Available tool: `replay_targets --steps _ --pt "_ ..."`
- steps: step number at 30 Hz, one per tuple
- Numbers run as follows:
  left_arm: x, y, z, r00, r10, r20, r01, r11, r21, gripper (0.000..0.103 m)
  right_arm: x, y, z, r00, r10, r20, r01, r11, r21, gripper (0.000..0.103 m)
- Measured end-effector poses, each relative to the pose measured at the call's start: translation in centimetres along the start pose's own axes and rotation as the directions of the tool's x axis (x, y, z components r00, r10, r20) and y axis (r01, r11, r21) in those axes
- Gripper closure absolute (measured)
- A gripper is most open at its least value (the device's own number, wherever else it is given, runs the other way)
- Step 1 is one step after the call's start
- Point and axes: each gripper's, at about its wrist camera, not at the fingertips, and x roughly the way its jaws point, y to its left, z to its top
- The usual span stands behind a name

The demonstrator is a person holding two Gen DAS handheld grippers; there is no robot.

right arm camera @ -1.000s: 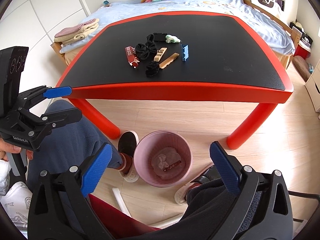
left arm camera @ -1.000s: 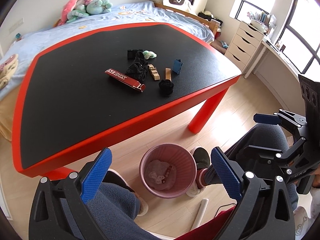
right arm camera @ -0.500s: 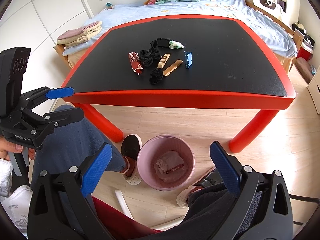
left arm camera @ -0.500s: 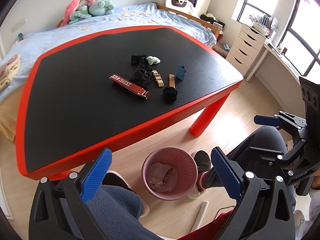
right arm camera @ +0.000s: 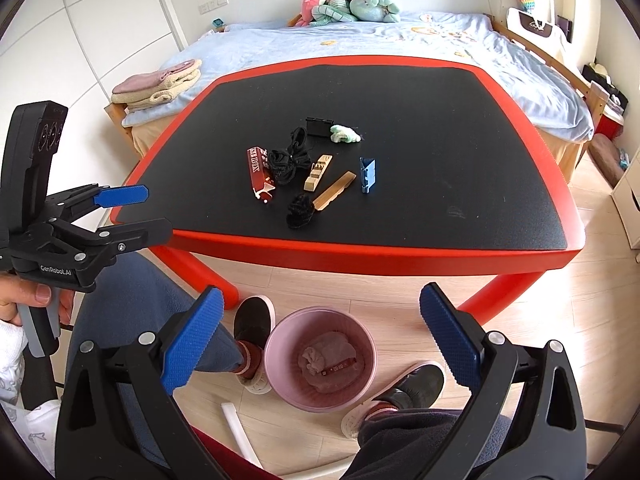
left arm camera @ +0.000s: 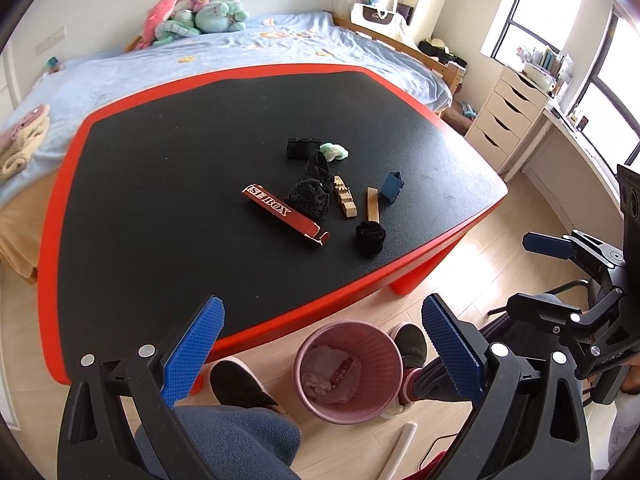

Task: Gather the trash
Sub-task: 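Move both tools back toward the table, then grasp the red SE BOX strip with the left tool while the right tool grasps the blue cup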

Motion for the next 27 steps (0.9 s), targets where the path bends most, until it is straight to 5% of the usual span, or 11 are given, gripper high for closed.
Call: replay_targets --steps 27 --pt "9.0 2.7 4.2 0.992 0.087 -0.09 -0.094 0.993 -0.072 0.008 8.4 -4.4 6.0 0.998 -0.008 -0.067 0.01 1.0 0.019 0.006"
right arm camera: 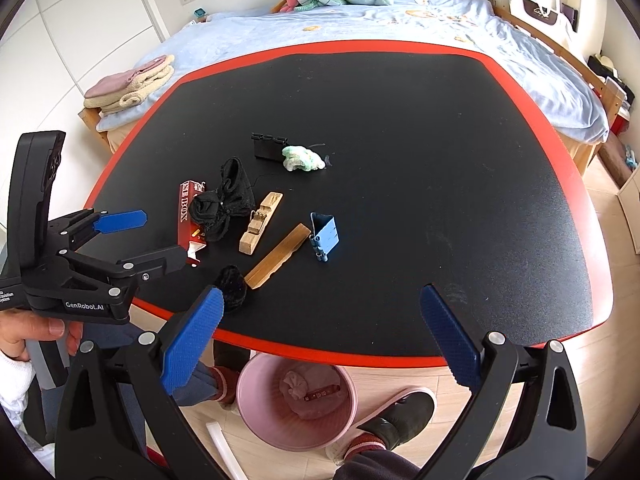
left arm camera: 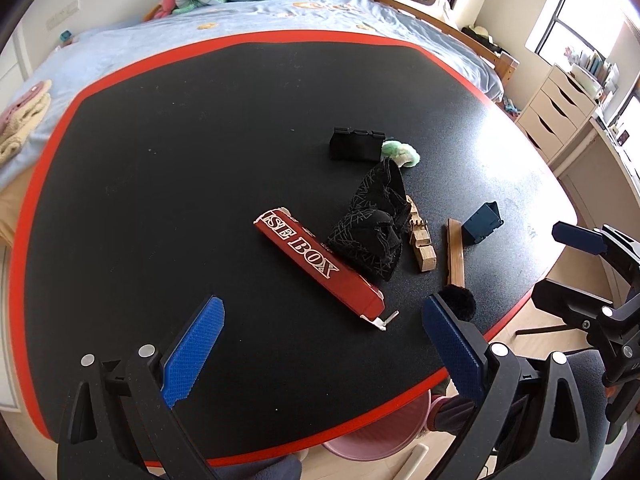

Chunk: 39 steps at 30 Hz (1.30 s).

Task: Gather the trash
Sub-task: 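Grasp the red SE BOX strip with the left tool while the right tool grasps the blue cup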

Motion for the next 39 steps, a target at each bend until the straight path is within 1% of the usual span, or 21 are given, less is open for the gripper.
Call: replay_targets --steps 7,13,18,23,24,25,28,29,30,34,35,37,39 --pt "1.2 0.3 0.6 0.999 0.039 -0.008 -0.039 0.999 0.013 0.008 1.4 -0.5 0.5 1.0 0.001 -0.016 -0.001 1.0 0.003 0.006" --pt "1.4 1.2 0.7 0.998 0.069 0.002 -0.069 0.998 0.012 0.008 2.6 -0.5 1.0 1.0 0.0 -0.029 0.0 1.0 -0.001 0.006" --pt "1.1 2.4 0.9 0.996 0.087 0.009 -0.087 0.996 -0.004 0.018 3.3 -0.6 1.3 1.0 -0.002 -0.023 0.002 1.0 -0.002 0.006" --pt "0.9 3.3 1.3 0.996 0.088 0.015 -0.087 0.996 -0.032 0.028 3.5 -0.5 1.8 1.0 0.002 -0.003 -0.002 1.0 -0.008 0.006" --pt "0.9 3.5 1.4 0.996 0.086 0.017 -0.085 0.996 -0.037 0.029 3.5 -0.5 1.9 1.0 0.004 0.0 -0.004 1.0 -0.008 0.009" --pt "1.0 3.5 1.6 0.996 0.083 0.019 -0.082 0.996 -0.042 0.03 3.5 -0.5 2.0 1.0 0.003 0.0 -0.003 1.0 -0.009 0.016" --pt "1.0 3.9 1.9 0.997 0.075 0.026 -0.074 0.996 -0.05 0.035 3.8 -0.4 2.6 1.0 0.001 -0.004 -0.001 1.0 -0.011 0.027" --pt "1.0 4.0 2.0 0.997 0.071 0.027 -0.07 0.996 -0.053 0.038 3.9 -0.4 2.6 1.0 0.001 -0.004 -0.001 1.0 -0.012 0.029" --pt "1.0 4.0 2.1 0.997 0.069 0.027 -0.067 0.996 -0.056 0.043 3.9 -0.4 2.6 1.0 -0.001 -0.003 0.001 1.0 -0.012 0.034" --pt "1.1 4.4 2.6 0.998 0.057 0.031 -0.055 0.996 -0.068 0.052 4.2 -0.5 2.7 1.0 -0.001 -0.009 0.001 1.0 -0.012 0.05" --pt "1.1 4.5 2.7 0.998 0.053 0.032 -0.051 0.996 -0.07 0.056 4.2 -0.6 2.7 1.0 0.0 -0.01 0.0 1.0 -0.012 0.052" --pt "1.1 4.4 2.8 0.998 0.048 0.033 -0.045 0.996 -0.072 0.063 4.3 -0.5 2.7 1.0 0.0 -0.009 -0.001 1.0 -0.011 0.062" --pt "1.1 4.4 2.8 0.998 0.044 0.032 -0.042 0.996 -0.074 0.075 4.3 -0.5 2.7 1.0 0.001 -0.007 -0.001 1.0 -0.012 0.068"
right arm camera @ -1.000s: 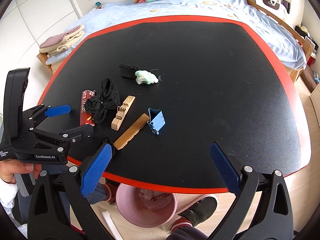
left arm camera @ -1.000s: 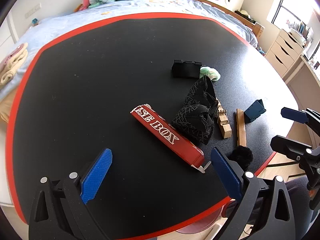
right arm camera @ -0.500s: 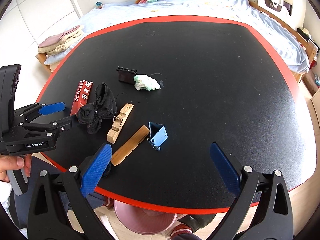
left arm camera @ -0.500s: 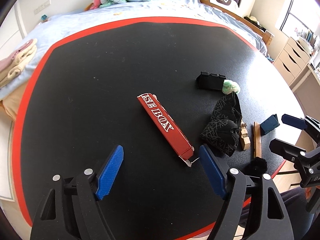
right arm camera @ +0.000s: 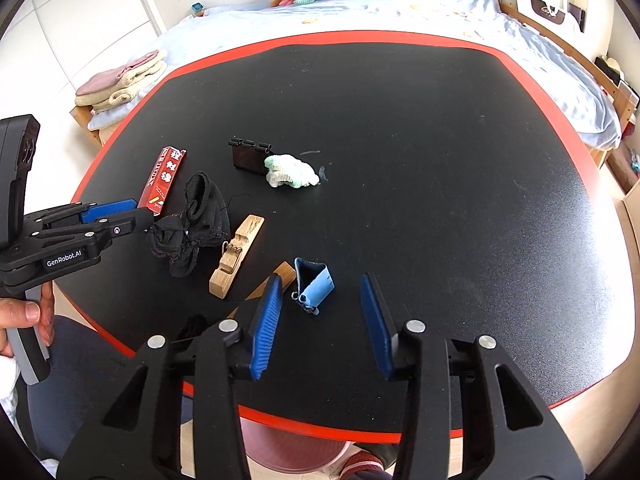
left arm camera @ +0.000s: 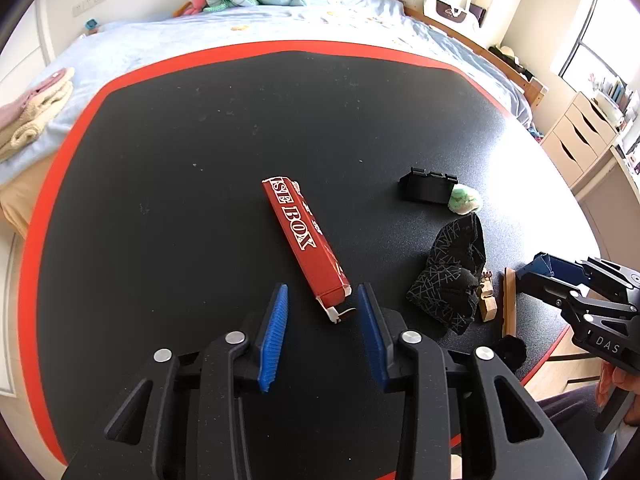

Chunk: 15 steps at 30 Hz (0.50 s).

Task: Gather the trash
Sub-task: 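Grasp the red SE BOX strip with the left tool while the right tool grasps the blue cup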

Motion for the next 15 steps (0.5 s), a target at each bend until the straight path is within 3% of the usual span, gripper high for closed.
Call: replay_targets --steps 3,6,15 --pt "0.07 -0.08 0.14 1.0 -0.007 -0.001 0.007 1.0 -0.001 0.086 0.06 0.1 -0.01 1.0 0.001 0.0 -0.001 1.0 -0.005 0.078" --pt "0.11 -0.12 0.15 1.0 -0.013 0.0 0.013 1.0 0.0 0.089 0.08 0.2 -0.07 1.0 -0.001 0.0 0.001 1.0 -0.01 0.087" --pt "-0.55 -0.17 -0.44 1.0 -0.005 0.016 0.005 1.0 0.023 0.09 -0.66 -0.49 -0.38 1.0 -0.006 0.02 0.006 1.0 0.004 0.089"
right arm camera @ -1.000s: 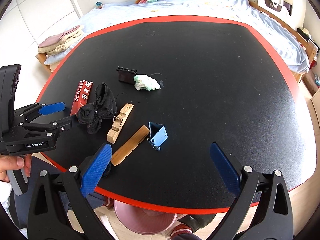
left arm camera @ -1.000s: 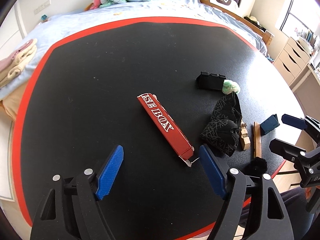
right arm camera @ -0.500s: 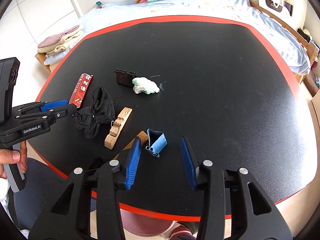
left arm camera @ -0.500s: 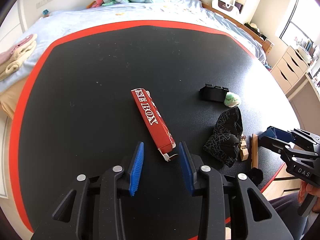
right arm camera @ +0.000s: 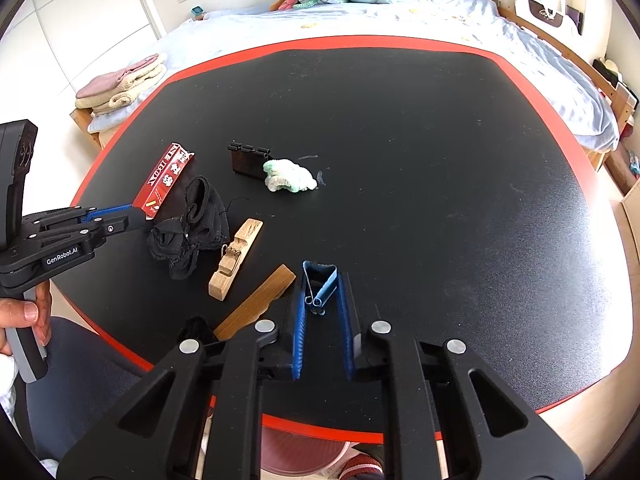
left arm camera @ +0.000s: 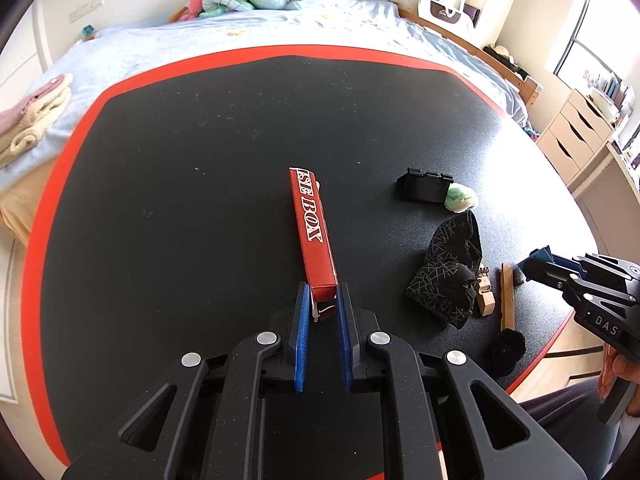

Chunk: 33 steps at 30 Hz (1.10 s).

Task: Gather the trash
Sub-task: 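Grasp the red SE BOX strip with the left tool while the right tool grasps the blue cup, then carry the red strip and blue cup over the wastebasket and release both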

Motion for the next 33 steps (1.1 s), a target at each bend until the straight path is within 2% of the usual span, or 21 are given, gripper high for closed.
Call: replay_targets --steps 8,16,24,33 --pt "-2.2 -0.6 -0.8 1.0 -0.007 0.021 0.007 1.0 0.031 0.09 -2.5 0.6 -0.4 1.0 -0.003 0.028 0.003 1.0 -0.003 0.089" --pt "-6.3 -1.8 -1.8 0.997 -0.046 0.059 0.04 0.995 0.092 0.09 -6.4 2.2 -1.6 0.998 -0.001 0.057 0.002 1.0 -0.027 0.089" --pt "-10.3 -3.7 -4.4 0.993 -0.089 0.078 0.073 0.98 0.183 0.09 -10.3 4.3 -4.7 0.998 0.009 0.067 -0.005 0.998 -0.058 0.089" --pt "-12.3 -5.7 -7.9 0.989 -0.14 0.047 0.124 0.958 0.259 0.09 -12.9 5.6 -8.5 0.998 0.015 0.057 -0.011 0.998 -0.067 0.089"
